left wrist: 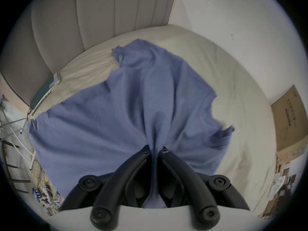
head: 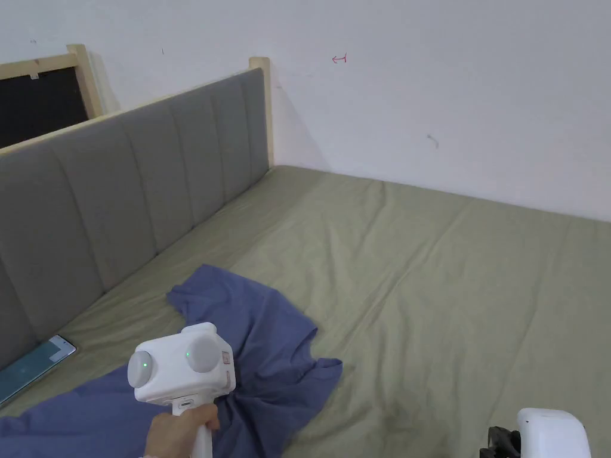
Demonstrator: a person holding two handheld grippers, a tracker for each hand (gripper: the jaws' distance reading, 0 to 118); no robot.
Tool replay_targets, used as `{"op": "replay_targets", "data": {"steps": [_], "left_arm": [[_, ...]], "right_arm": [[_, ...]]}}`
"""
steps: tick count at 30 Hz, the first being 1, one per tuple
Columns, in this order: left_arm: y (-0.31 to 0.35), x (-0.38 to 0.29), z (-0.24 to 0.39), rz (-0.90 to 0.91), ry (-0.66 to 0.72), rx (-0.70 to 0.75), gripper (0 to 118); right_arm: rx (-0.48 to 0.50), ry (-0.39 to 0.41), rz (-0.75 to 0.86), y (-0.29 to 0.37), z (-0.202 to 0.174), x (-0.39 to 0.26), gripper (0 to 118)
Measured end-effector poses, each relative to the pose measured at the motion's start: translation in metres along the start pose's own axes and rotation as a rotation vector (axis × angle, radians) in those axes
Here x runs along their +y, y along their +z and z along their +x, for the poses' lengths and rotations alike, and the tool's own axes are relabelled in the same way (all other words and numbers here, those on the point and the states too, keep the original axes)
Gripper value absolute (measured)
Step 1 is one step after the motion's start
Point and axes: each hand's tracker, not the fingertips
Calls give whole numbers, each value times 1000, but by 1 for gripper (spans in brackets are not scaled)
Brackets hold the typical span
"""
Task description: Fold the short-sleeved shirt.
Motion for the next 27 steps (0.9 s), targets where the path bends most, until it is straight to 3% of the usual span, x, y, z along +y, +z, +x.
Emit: {"op": "replay_targets", "data": {"steps": [3,8,11,15,19,23,27], "left_arm": [[25,13,4,30,67,-56,4],[65,23,46,119,-37,-146,4],[95,24,91,154,-86,-298,4],[146,16,174,235,-256,-447,4],[192,-19,248,266,-381,-707,4],[194,-76,306,190,-532,-824,4],[138,-146,344,-13,-631,-777,4]], "right_arm": [[-11,-28,17,8,10,3,0],[-58,-66,62,27,31,6,0],[-92,-101,85,41,49,9,0],[-164,-152,129,65,80,12,0],[-263,-205,177,99,117,12,0],[-360,-280,218,132,154,5,0],[-433,-337,214,152,186,-10,0]]}}
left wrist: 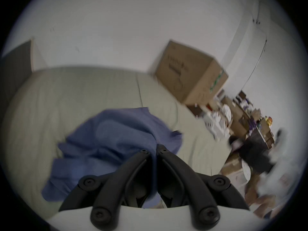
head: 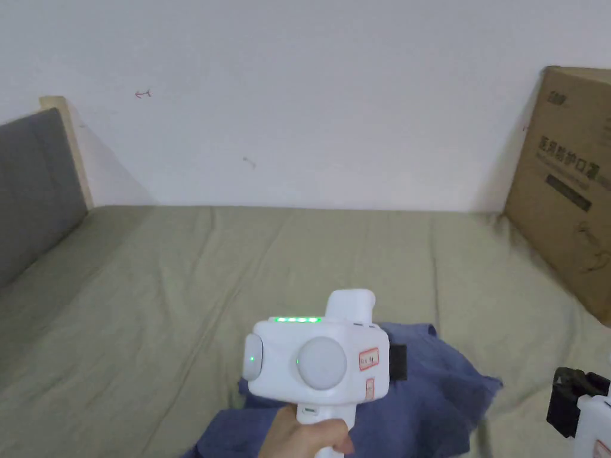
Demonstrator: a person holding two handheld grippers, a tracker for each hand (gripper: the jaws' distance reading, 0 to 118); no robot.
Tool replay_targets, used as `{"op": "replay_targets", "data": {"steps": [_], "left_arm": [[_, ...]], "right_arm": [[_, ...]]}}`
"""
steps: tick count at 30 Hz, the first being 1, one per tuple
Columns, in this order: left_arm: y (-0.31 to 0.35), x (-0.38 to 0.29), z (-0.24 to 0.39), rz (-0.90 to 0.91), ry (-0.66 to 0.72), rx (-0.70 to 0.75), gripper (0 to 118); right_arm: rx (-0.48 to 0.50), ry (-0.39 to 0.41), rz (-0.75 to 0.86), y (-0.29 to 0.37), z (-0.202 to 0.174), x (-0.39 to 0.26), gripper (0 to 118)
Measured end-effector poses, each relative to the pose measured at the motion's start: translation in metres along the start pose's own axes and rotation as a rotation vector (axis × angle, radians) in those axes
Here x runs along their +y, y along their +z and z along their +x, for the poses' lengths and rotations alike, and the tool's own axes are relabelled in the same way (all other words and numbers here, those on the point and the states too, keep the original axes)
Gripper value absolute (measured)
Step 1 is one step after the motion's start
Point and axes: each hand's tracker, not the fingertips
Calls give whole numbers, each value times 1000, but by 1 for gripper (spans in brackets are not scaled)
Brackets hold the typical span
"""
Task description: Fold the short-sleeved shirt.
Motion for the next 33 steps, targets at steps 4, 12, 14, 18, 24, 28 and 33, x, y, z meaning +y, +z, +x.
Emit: {"op": "replay_targets", "data": {"steps": [4,12,14,18,24,28,33], "left_arm": [[-87,-69,-6,-242,-55,121,5],[-92,-104,-7,-314,-62,94,105],[-75,-89,-11,-278,-45,98,106],[-23,-70,-26,-134,-1,145,57],[26,-96,-71,-113,102,393,1],[34,-108,-102,-117,229,369,0],[28,-72,-121,-93,133,443,1]], "right_arm": [[-52,-29,-71,-10,28,-19,0],[-60,-38,-203,-37,35,-53,0],[-37,-35,-210,-40,29,-54,0],[5,11,-210,-39,11,-54,0],[67,42,-226,-38,-14,-62,0],[90,64,-240,-42,-28,-67,0],[107,100,-254,-48,-37,-69,0]]}}
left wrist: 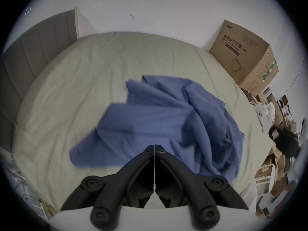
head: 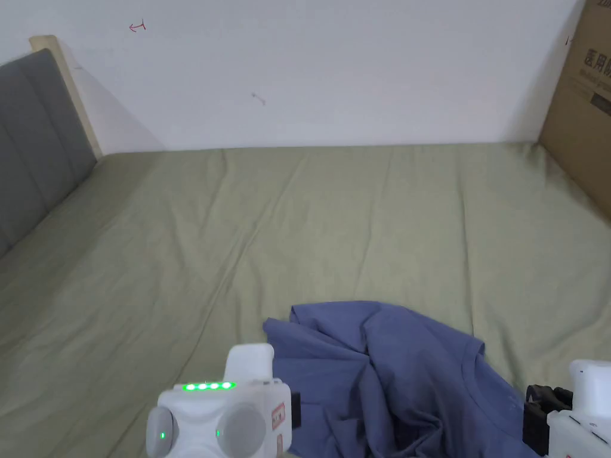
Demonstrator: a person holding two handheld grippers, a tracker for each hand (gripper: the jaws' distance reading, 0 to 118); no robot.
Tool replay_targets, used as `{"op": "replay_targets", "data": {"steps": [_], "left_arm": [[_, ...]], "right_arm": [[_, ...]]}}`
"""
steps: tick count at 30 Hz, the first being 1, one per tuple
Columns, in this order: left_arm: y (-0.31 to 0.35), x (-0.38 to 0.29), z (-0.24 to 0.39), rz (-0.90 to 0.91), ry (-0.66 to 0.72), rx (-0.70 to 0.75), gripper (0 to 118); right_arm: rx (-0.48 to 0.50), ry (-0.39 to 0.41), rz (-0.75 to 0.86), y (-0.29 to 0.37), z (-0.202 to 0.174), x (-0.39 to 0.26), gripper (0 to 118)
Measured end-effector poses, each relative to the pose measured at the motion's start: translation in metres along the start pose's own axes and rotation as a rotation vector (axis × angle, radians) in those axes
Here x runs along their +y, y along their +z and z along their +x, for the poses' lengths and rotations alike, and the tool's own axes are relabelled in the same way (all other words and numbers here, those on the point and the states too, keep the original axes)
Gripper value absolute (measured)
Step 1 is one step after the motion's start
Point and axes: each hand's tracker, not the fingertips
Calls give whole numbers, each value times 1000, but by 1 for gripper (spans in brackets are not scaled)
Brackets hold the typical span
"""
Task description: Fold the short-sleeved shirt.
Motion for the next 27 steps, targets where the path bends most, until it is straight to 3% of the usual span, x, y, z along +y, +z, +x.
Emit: {"op": "replay_targets", "data": {"steps": [1,2,3,4,5,6,10,12,14,15,17,20,21,22,23,24,27], "left_arm": [[-3,15,-4,11,9,14,11],[-7,30,-8,28,24,24,34],[-15,50,-14,33,33,13,78],[-26,69,-20,29,42,5,108],[-37,84,-26,21,45,1,118],[-44,101,-31,35,50,5,111],[-113,137,-43,-78,27,107,107],[-143,138,-46,-138,-13,140,99],[-171,129,-46,-199,-52,142,80],[-179,123,-46,-217,-55,130,62],[-186,106,-45,-199,-42,119,59],[-173,101,-34,-85,-130,175,41],[-171,99,-32,-86,-175,199,31],[-171,98,-30,-77,-198,221,10],[-168,99,-31,-83,-167,224,2],[-165,99,-33,-144,-134,173,2],[-140,106,-42,-108,-50,122,2]], "right_arm": [[-3,6,-5,-2,0,0,0],[-5,12,-11,-5,0,-1,0],[-6,13,-17,-7,1,-2,0],[-8,11,-25,-10,2,-3,0],[-9,8,-35,-14,3,-3,0],[-10,5,-47,-18,6,-4,0],[-28,1,-86,-33,11,-8,0],[-32,-2,-104,-39,13,-10,0],[-40,-2,-122,-46,16,-13,0],[-45,-2,-129,-49,17,-14,0],[-53,-4,-150,-56,20,-17,0],[-58,-9,-169,-62,21,-19,0],[-57,-9,-174,-63,21,-20,0],[-56,-11,-179,-65,21,-19,0],[-54,-12,-181,-66,20,-17,0],[-47,-12,-175,-65,19,-16,0],[-21,3,-154,-69,18,0,0]]}}
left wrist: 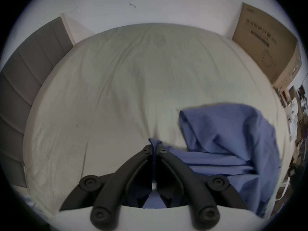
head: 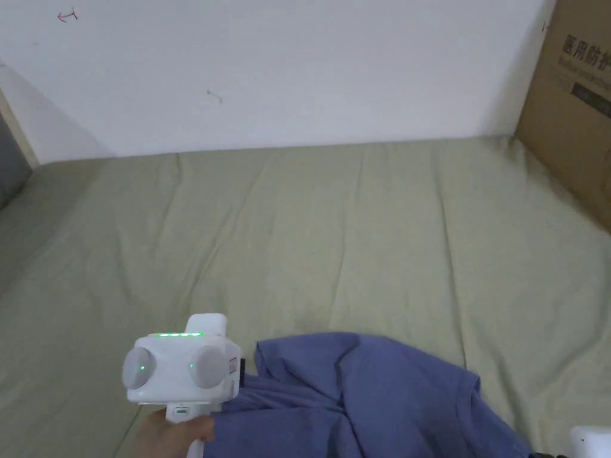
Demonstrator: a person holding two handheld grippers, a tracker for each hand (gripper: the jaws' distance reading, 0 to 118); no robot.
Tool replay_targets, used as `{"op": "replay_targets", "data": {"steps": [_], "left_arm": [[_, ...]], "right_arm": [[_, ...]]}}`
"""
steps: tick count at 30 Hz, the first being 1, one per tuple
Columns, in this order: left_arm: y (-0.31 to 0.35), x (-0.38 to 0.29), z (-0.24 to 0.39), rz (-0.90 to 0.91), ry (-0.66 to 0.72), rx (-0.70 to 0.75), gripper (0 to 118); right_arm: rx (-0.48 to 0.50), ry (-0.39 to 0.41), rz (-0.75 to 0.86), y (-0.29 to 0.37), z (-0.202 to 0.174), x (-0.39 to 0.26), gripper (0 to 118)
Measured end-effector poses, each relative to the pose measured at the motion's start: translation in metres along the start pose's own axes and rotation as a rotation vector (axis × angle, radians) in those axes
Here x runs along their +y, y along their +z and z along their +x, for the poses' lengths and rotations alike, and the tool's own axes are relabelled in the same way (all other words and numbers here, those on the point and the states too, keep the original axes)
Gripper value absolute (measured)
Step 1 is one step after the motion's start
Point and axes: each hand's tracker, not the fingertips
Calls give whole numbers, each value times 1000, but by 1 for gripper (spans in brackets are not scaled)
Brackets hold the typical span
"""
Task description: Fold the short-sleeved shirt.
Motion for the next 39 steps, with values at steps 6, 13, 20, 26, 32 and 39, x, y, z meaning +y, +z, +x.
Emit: {"op": "replay_targets", "data": {"steps": [6,13,20,26,32,39], "left_arm": [[72,2,-18,149,12,-125,2],[109,-14,-32,226,-8,-93,2],[97,-17,-49,209,15,-54,2],[104,-17,-52,224,29,-64,2],[136,-11,-55,258,31,-55,2],[199,13,-74,372,16,70,2]], "right_arm": [[227,57,37,-19,-10,74,0],[276,277,-125,-142,-74,170,71],[251,402,-420,-263,-115,153,68],[212,499,-363,-222,-121,152,10],[202,321,-332,-186,-97,168,7],[126,176,-101,-69,-3,253,7]]}}
